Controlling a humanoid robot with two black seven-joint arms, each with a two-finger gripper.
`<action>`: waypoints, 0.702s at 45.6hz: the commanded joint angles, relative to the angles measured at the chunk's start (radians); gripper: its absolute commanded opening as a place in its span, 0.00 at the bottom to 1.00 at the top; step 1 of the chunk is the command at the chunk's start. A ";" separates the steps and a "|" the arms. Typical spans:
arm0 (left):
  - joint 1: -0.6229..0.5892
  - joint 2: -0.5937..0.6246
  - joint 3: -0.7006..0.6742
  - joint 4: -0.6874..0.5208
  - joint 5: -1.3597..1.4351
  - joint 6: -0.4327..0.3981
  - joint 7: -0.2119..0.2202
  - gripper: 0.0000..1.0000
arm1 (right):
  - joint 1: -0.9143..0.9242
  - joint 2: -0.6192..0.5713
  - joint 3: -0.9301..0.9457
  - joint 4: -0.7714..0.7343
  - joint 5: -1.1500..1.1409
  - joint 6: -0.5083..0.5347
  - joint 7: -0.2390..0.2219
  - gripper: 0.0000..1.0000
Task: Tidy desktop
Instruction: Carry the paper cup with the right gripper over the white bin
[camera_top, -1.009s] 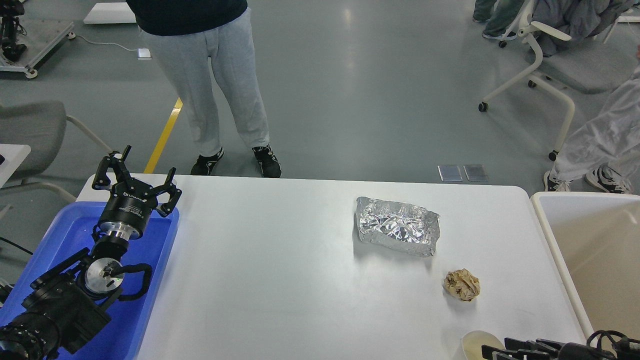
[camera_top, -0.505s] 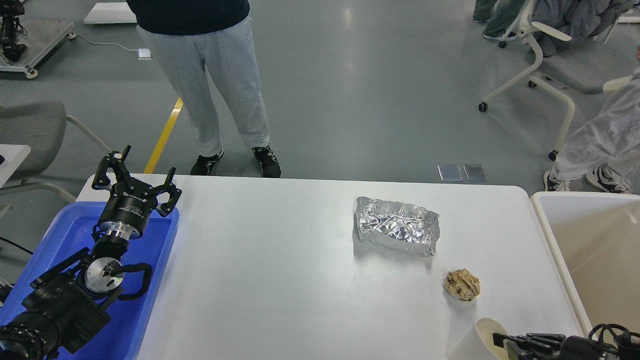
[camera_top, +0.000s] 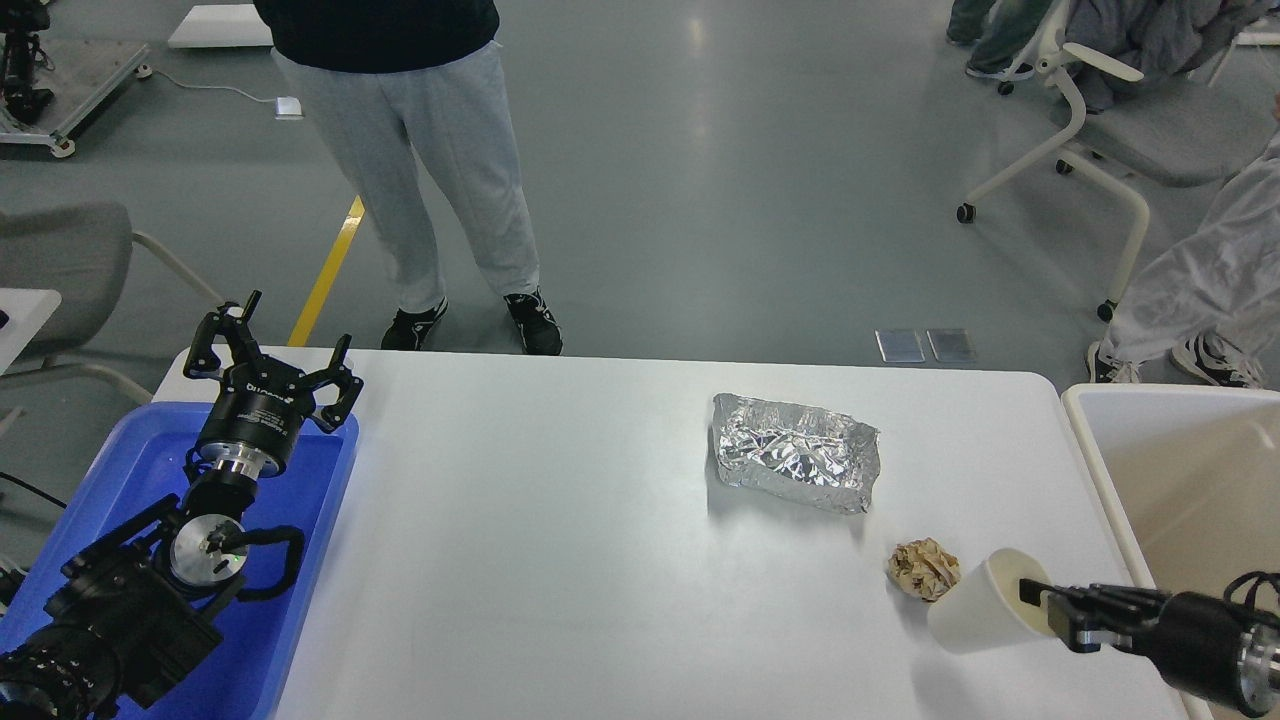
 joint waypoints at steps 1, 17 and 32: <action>0.000 0.001 0.000 -0.001 0.000 0.000 0.000 1.00 | 0.098 -0.084 0.007 0.040 0.045 0.008 0.001 0.00; 0.000 0.001 0.000 -0.001 0.000 0.000 0.000 1.00 | 0.451 -0.213 0.020 0.046 0.065 0.406 0.001 0.00; 0.000 0.001 0.000 -0.001 0.000 0.000 0.000 1.00 | 0.677 -0.250 0.017 0.038 0.120 0.528 0.000 0.00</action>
